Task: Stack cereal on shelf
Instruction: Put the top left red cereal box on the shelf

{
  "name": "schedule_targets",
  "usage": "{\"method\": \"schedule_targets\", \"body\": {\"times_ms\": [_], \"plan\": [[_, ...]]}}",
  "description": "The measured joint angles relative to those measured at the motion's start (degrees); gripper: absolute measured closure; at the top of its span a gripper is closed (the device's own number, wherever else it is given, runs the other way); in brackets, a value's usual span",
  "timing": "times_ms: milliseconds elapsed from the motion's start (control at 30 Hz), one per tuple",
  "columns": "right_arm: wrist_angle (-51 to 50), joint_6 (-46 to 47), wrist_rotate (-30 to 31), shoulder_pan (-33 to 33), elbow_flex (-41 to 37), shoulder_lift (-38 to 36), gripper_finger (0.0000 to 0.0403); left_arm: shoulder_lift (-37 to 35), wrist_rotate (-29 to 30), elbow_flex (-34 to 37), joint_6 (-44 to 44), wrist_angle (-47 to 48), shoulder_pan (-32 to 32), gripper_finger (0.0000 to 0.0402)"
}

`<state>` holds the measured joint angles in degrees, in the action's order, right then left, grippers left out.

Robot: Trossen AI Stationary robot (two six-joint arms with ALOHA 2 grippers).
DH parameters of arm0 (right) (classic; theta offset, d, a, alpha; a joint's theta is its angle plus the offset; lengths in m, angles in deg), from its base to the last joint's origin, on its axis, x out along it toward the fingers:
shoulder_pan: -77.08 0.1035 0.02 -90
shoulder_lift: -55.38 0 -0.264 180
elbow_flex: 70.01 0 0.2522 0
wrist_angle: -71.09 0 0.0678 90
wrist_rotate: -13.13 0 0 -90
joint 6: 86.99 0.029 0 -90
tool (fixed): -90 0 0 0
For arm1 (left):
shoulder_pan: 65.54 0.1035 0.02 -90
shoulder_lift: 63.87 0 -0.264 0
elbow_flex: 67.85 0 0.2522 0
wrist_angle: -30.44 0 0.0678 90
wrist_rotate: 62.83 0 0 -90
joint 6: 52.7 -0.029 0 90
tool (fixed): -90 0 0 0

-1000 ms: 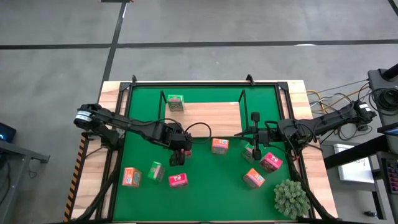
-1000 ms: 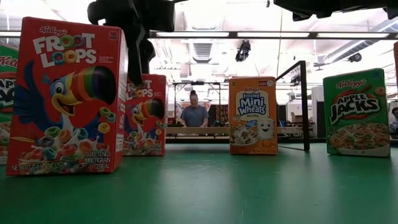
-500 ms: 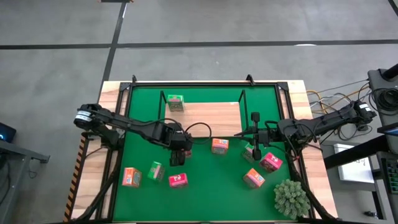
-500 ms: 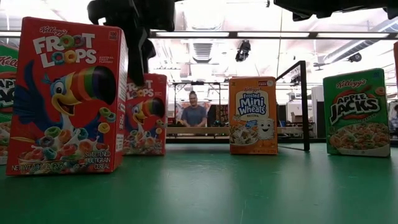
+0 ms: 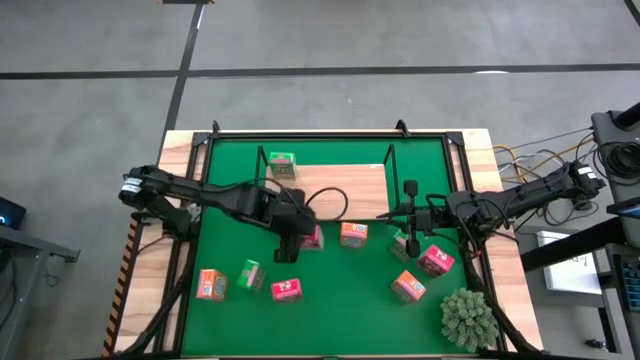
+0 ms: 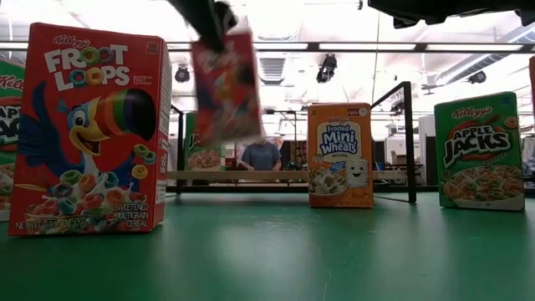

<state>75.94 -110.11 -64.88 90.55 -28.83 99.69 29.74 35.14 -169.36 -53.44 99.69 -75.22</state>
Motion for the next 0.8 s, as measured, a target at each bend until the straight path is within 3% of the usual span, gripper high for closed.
{"method": "schedule_targets", "body": {"times_ms": [267,367,600,800], "plan": [[0.01,0.02,0.10,0.00,0.00,0.00,0.0390,-0.06,0.02,-10.26,-12.48,-0.35,8.05,0.0251],[-0.13,0.11,0.08,0.00,0.00,0.00,0.0390,-0.07,0.02,-11.88,-14.80,-4.59,12.46,0.0251],[-1.78,0.02,0.11,0.00,0.00,-0.16,0.0390,0.58,-1.22,-12.01,-15.00,-12.11,22.53,0.0251],[-3.82,0.04,0.19,-0.19,0.04,-0.78,0.0390,3.86,-4.38,-12.01,-10.82,-12.37,27.29,0.0251]]}}
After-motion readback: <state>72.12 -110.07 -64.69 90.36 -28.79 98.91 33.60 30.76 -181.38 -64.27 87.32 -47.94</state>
